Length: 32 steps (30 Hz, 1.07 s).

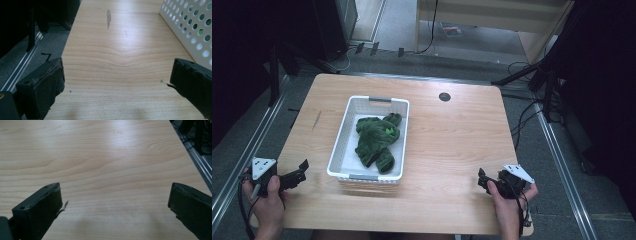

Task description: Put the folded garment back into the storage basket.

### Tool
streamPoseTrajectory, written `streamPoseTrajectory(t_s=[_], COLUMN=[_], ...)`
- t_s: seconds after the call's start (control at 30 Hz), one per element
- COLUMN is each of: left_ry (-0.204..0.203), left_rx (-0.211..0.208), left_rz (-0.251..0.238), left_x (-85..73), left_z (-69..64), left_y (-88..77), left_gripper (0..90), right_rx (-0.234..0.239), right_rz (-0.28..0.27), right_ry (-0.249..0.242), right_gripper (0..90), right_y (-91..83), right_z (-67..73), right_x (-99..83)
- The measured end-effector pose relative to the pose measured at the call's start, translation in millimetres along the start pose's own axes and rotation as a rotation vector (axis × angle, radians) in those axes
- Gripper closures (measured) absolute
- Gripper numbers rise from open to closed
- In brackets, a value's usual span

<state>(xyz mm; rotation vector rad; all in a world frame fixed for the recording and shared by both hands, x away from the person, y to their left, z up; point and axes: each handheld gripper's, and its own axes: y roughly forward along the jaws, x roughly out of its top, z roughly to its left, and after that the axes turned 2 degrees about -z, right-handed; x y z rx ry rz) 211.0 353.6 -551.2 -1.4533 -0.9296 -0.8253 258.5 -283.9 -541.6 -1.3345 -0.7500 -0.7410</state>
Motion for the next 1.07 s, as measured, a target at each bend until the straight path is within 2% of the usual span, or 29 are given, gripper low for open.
streamPoseTrajectory(t_s=[0.57, 0.77, 0.87, 0.9, 1.07], left_ry=[-0.005, -0.011, -0.019, -0.017, 0.006], left_rx=[-0.015, -0.022, -0.024, -0.024, -0.016], left_rz=[0.002, 0.004, 0.003, 0.006, 0.012], left_x=[-0.3, -0.2, -0.2, -0.2, -0.3], left_z=[0.5, 1.6, 2.3, 2.0, -0.9], left_y=[-0.6, -0.5, -0.4, -0.4, 0.0], left_gripper=[0.6, 0.6, 0.6, 0.6, 0.6], right_rx=[-0.053, -0.065, -0.068, -0.068, -0.072], right_rz=[0.013, -0.004, -0.021, -0.030, -0.046], right_ry=[0.003, 0.034, 0.050, 0.062, 0.063], right_gripper=[0.0, 0.0, 2.5, 3.7, 5.5], right_y=[-18.8, -29.6, -33.7, -34.9, -37.1], right_z=[-34.8, -48.7, -50.4, -49.8, -48.7], right_x=[-18.3, -23.9, -26.1, -27.0, -28.3])
